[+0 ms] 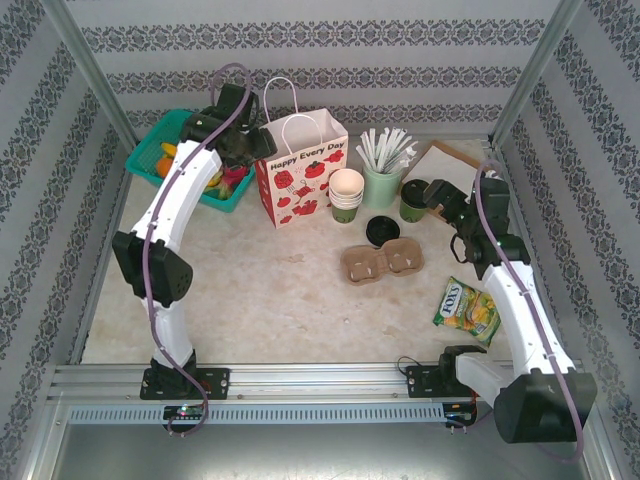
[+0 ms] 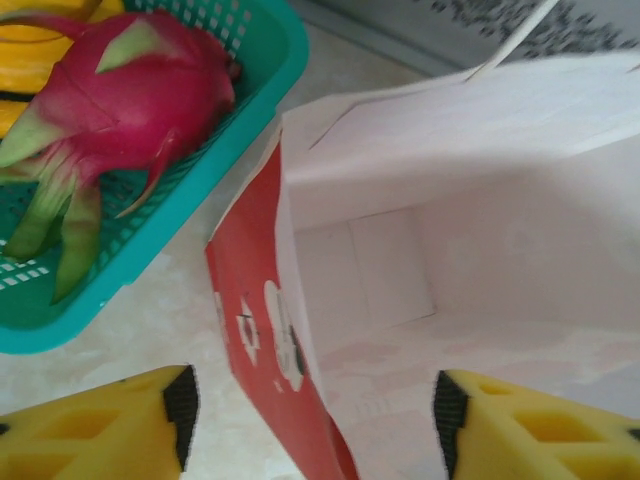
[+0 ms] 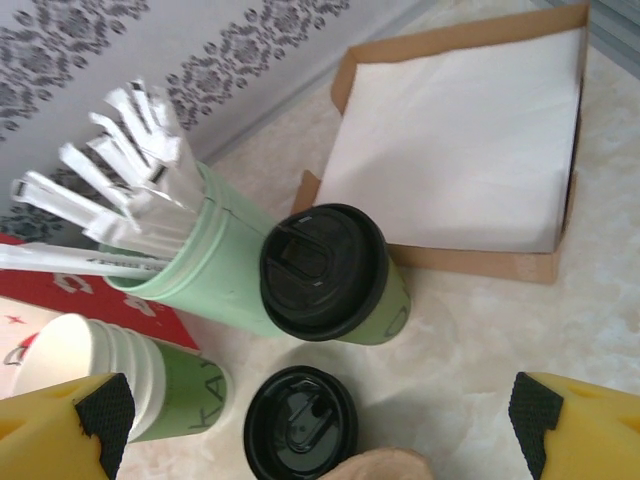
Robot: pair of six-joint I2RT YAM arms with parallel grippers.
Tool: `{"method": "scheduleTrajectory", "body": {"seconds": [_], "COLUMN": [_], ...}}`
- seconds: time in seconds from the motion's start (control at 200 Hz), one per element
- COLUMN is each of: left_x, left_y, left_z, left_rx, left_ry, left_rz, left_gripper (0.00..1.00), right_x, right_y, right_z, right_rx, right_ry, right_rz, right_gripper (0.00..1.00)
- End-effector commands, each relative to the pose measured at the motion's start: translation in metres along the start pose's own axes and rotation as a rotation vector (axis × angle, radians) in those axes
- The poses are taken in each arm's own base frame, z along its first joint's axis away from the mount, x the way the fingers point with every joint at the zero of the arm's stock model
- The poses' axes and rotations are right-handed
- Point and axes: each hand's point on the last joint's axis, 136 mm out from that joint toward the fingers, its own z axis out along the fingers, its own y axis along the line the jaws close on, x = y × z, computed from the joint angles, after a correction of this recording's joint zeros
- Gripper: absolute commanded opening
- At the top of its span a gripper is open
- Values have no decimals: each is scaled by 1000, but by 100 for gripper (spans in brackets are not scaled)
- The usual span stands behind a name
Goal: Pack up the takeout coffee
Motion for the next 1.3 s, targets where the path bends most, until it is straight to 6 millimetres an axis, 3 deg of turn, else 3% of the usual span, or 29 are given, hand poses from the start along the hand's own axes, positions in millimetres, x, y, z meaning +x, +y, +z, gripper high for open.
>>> {"method": "scheduleTrajectory", "body": {"seconds": [0.0,0.19,0.32,0.445,0.784,0.969,1.229,1.294], "left_x": [-2,-2,1,5,28,61,94,106], "left_y": [9,9,12,16,38,57,69,73], "left_z": [-9,0,-7,-17,-47,-62,-95,-101], "left_rx": [-52,-60,-60,-59,-81,-86,-41,-35], "left_ry": [3,10,9,6,0,63,106,114], "left_rz": [54,74,78,82,28,47,37,-15], "left_gripper": [57,27,23,11,6,0,0,5], "right_x": [-2,13,18,22,45,54,70,71], "right_y": [8,19,33,41,48,50,45,44], "right_z": [-7,0,3,5,12,10,11,12], "right_rx": [-52,-119,-188,-209,-222,-231,-190,-176], "right_ry": [-20,68,96,134,251,276,350,358], "right_rz": [6,3,7,2,-9,-48,-90,-94], "right_gripper": [98,98,98,98,98,98,98,98]}}
